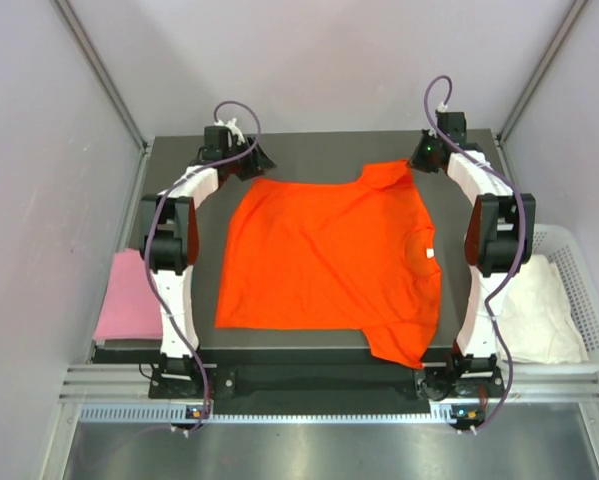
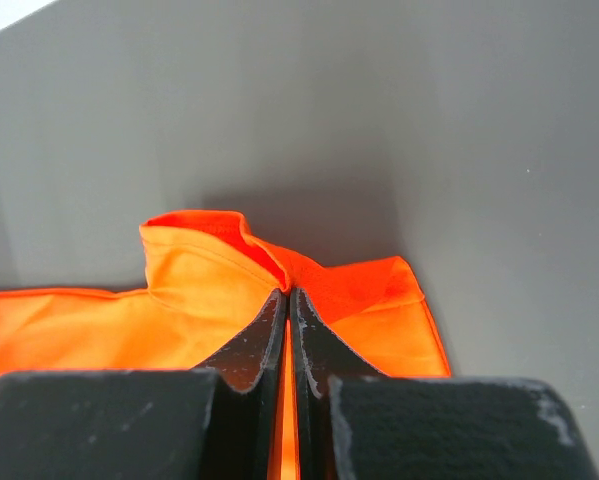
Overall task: Fold and stack the t-shirts
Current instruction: Flatten the tshirt out
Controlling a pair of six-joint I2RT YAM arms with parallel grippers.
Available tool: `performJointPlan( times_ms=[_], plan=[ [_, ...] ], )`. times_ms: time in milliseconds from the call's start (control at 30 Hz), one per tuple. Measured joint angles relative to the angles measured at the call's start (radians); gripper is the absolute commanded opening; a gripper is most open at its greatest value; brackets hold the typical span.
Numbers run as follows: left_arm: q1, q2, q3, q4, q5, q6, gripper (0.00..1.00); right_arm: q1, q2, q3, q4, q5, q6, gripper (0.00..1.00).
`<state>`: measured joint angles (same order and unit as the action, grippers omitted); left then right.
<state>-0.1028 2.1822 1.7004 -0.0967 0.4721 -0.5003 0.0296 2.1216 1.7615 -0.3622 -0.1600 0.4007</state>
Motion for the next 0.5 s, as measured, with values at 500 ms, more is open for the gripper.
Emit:
performJointPlan(
  times_ms=[500],
  plan=[
    [-0.015,0.15,0.088,-0.126,0.062,0.009,0.39,0.0,0.0,-0.008,-0.006,-0.022,0.003,0.0]
  ],
)
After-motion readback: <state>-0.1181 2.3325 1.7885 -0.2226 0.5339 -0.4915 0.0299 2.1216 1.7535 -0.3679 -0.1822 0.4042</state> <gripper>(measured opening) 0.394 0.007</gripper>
